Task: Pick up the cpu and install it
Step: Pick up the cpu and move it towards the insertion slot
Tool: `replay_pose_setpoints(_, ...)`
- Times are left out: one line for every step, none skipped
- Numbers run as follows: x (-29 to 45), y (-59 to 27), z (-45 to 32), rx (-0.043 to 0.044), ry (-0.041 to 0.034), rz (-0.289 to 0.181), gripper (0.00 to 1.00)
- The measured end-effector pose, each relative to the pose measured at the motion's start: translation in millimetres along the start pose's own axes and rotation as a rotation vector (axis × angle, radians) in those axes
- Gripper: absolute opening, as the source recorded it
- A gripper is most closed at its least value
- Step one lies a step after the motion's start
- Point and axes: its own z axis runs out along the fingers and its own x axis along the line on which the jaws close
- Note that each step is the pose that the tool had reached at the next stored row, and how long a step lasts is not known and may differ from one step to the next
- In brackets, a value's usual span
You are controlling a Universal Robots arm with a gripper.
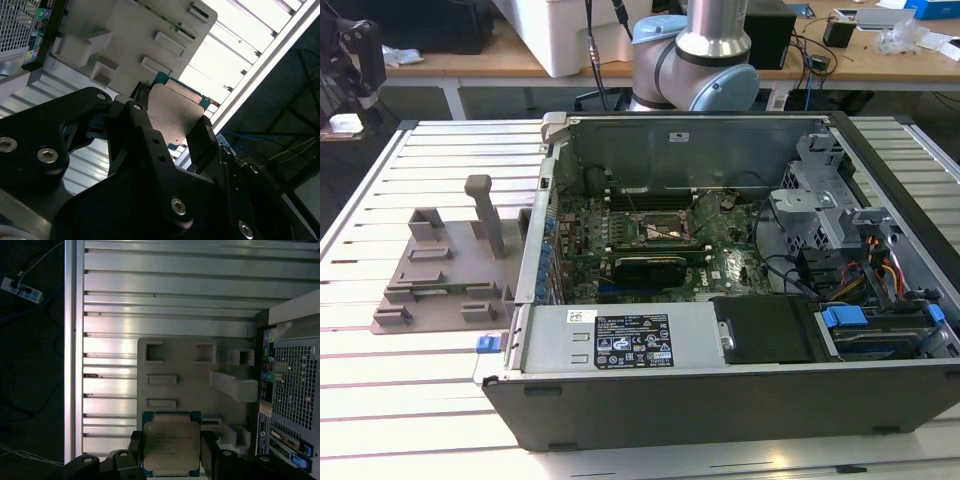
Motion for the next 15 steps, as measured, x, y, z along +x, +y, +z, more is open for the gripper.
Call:
replay_pose_setpoints(-1.4, 0.0, 0.1, -0.0036, -0.0001, 0.000, 0.55)
replay_pose_setpoints(-2.5, -0.1, 0.2, -0.0051, -0.0002, 0.000, 0.55)
replay_pose_setpoints(-5.8, -0.2, 0.3, -0.0053, -0.0001, 0.000, 0.55)
replay_pose_setpoints(-9.1, -0.3, 0.4, -0.0053, -0.0001, 0.000, 0.55)
replay_pose_setpoints(-12.3, -0.4, 0.6, -0.0054, -0.0001, 0.000, 0.55)
replay_pose_setpoints(-17.6, -0.6, 0.9, -0.0054, 0.0001, 0.000, 0.55)
replay_pose_setpoints(-25.4, -0.8, 1.3, -0.0053, 0.0008, 0.000, 0.55)
replay_pose_setpoints(-31.9, -0.9, 1.6, -0.0054, 0.0011, 0.000, 0.55)
replay_pose_setpoints(-35.0, -1.0, 1.8, -0.0055, 0.0011, 0.000, 0.55)
replay_pose_setpoints(-37.7, -1.1, 1.8, -0.0054, 0.0012, 0.000, 0.55)
replay_pose_setpoints(-40.5, -1.2, 1.9, -0.0054, 0.0013, 0.000, 0.55)
replay_pose_setpoints(-44.6, -1.3, 2.0, -0.0054, 0.0014, 0.000, 0.55)
replay_pose_setpoints(-49.6, -1.4, 2.3, -0.0055, 0.0014, 0.000, 0.55)
replay_pose_setpoints(-54.1, -1.5, 2.5, -0.0055, 0.0016, 0.000, 0.55)
replay_pose_setpoints(-59.9, -1.7, 2.6, -0.0054, 0.0019, 0.000, 0.55)
